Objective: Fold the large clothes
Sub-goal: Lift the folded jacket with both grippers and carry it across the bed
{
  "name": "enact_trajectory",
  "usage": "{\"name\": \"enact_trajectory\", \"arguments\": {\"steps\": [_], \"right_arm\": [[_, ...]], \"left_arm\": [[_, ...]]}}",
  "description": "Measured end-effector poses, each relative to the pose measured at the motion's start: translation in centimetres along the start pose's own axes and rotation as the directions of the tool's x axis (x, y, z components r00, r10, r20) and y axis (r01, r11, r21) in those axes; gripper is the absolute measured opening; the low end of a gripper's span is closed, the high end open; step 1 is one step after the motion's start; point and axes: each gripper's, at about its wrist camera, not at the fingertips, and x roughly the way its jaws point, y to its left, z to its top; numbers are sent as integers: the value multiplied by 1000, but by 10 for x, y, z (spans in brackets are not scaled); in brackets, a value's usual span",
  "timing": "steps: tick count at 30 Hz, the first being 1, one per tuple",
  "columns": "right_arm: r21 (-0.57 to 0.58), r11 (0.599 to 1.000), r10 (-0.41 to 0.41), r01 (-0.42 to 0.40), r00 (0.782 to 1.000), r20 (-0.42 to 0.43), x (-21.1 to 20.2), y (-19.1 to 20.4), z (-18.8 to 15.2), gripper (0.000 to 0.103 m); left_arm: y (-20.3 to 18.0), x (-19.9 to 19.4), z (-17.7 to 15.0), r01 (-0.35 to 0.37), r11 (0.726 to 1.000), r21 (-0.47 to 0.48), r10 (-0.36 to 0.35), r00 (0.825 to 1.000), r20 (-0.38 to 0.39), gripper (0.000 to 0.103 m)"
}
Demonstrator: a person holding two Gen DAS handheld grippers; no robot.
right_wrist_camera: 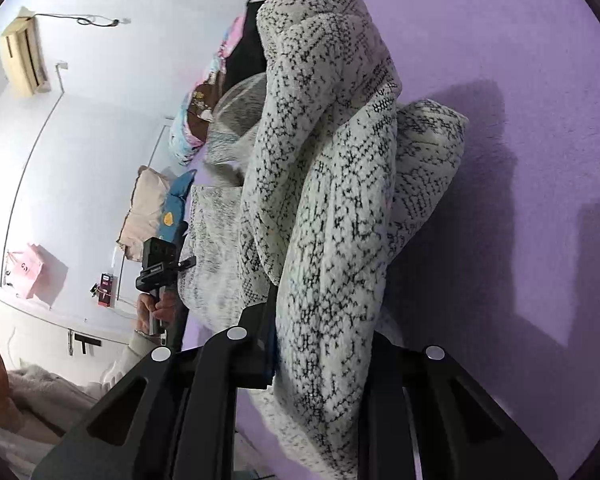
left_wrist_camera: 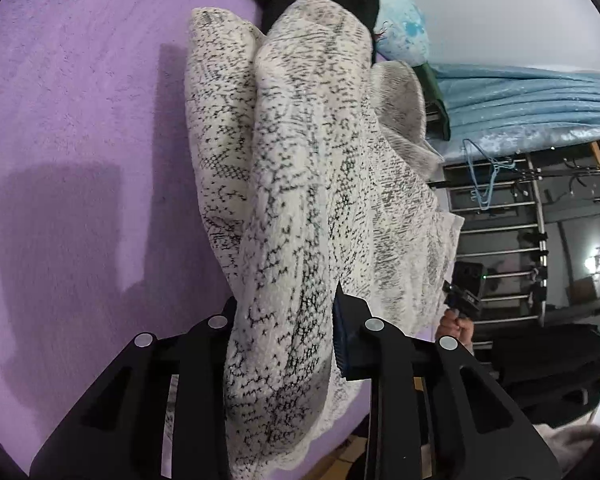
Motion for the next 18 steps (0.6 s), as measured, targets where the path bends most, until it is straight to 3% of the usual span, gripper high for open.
{"name": "enact_trajectory", "arguments": {"steps": [8, 18], "right_arm": [[2, 1000, 12, -12, 1000, 18, -16, 33, -32, 16], [-43, 999, -20, 19, 1000, -19, -47, 77, -59, 15]], "left_arm": [[-31, -21, -38, 6, 1000, 28, -7, 1000, 30, 25], [-77, -47, -90, 11, 997, 77, -14, 999, 49, 22]]}}
